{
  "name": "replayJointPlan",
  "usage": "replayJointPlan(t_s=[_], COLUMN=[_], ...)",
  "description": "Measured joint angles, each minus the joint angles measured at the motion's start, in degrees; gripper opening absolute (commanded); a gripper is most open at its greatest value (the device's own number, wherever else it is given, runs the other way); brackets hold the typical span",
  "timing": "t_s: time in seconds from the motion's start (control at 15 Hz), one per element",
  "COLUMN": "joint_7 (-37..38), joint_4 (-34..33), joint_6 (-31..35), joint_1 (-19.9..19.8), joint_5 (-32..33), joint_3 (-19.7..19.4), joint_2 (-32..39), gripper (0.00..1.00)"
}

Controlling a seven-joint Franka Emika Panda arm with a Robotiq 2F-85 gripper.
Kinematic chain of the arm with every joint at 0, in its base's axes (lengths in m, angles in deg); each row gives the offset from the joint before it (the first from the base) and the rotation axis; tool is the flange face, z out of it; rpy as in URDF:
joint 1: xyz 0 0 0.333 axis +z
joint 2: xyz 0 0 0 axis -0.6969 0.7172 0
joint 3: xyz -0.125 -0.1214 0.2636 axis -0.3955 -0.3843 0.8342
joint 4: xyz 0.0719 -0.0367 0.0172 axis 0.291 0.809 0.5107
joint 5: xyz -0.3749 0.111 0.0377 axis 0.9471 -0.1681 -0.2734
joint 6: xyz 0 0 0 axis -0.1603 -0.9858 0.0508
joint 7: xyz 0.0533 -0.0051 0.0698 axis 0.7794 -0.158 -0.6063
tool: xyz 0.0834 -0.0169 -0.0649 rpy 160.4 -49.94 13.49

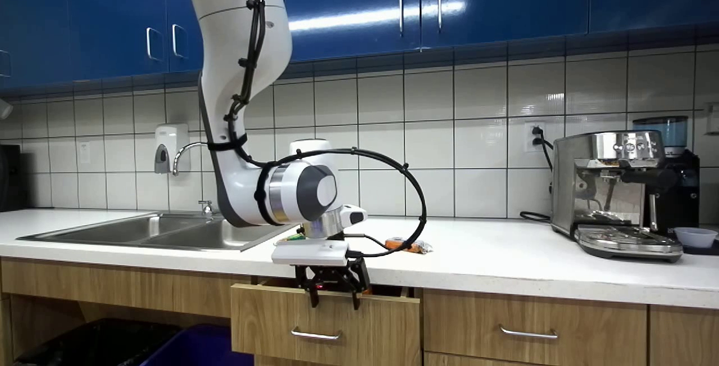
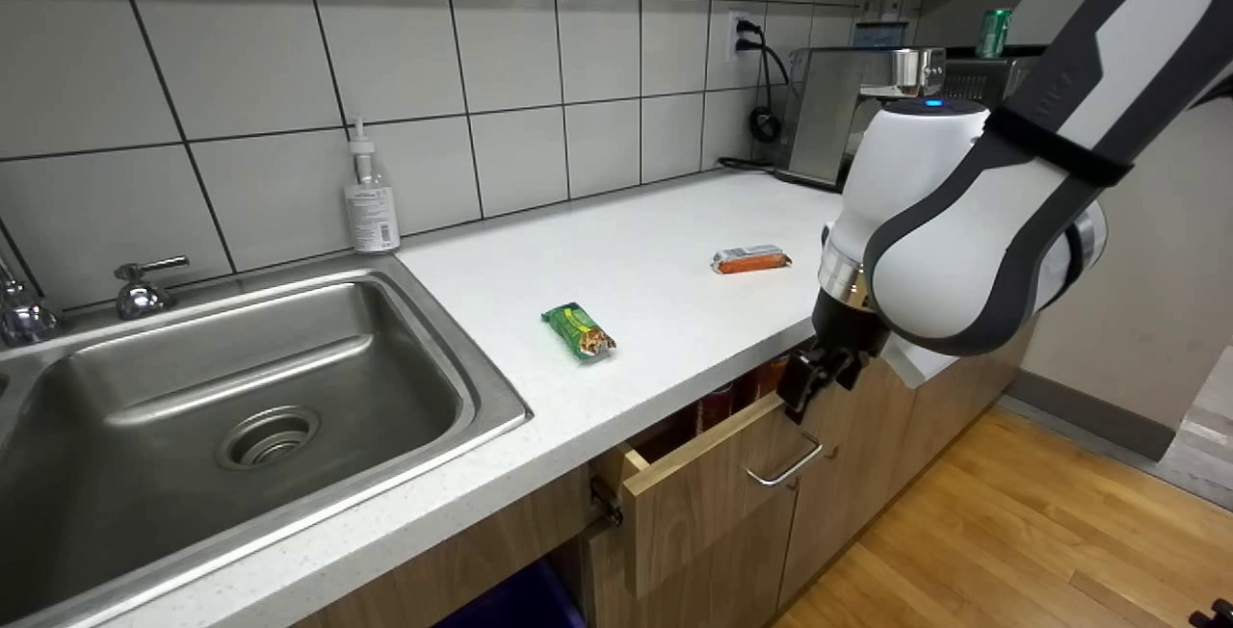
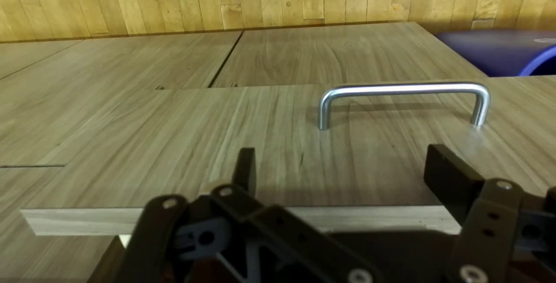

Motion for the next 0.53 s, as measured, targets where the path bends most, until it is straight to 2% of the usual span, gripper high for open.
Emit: replayJointPlan(t_s=[0.53], joint_7=[-0.1], joint_4=[4.9], joint_6=[0.0], joint_1=[0.0], joint_5=[0.0], joint_3=[0.6], joint_2=[-3.5], gripper=[1.00])
